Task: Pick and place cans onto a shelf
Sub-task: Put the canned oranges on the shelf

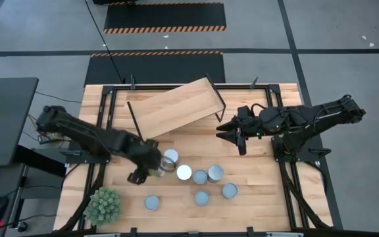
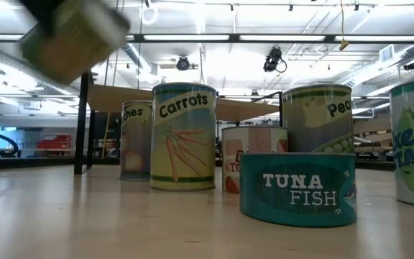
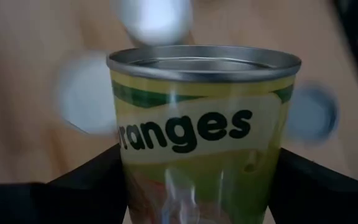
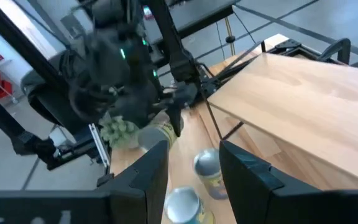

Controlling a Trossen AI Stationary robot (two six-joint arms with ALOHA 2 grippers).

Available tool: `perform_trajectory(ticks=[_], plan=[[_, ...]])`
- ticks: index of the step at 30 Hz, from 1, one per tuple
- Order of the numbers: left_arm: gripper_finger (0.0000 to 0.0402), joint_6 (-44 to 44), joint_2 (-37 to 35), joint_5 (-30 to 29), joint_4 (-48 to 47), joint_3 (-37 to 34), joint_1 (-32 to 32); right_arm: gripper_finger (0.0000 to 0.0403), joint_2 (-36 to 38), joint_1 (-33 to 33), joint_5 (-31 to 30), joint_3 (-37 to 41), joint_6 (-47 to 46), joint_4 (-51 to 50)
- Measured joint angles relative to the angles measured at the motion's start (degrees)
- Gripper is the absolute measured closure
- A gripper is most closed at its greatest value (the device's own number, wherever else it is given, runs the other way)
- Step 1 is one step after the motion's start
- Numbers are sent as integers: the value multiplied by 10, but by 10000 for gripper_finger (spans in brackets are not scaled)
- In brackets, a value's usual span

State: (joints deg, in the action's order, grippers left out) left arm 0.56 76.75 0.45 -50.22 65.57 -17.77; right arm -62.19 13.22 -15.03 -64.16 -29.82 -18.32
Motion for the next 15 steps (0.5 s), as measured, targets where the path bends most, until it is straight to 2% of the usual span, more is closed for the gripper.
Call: perform_trajectory(ticks=[4, 8, 13, 15], plan=[[110, -46, -58, -54, 57, 5, 46, 252, -21, -19, 25, 0, 22, 57], [106, -46, -89, -122, 105, 5, 102, 252, -56, -39, 33, 0, 45, 86], [106, -13, -96, -130, 169, 5, 182, 252, -107, -84, 74, 0, 65, 128], [106, 0, -97, -115, 201, -1, 214, 252, -126, -101, 82, -1, 80, 142]])
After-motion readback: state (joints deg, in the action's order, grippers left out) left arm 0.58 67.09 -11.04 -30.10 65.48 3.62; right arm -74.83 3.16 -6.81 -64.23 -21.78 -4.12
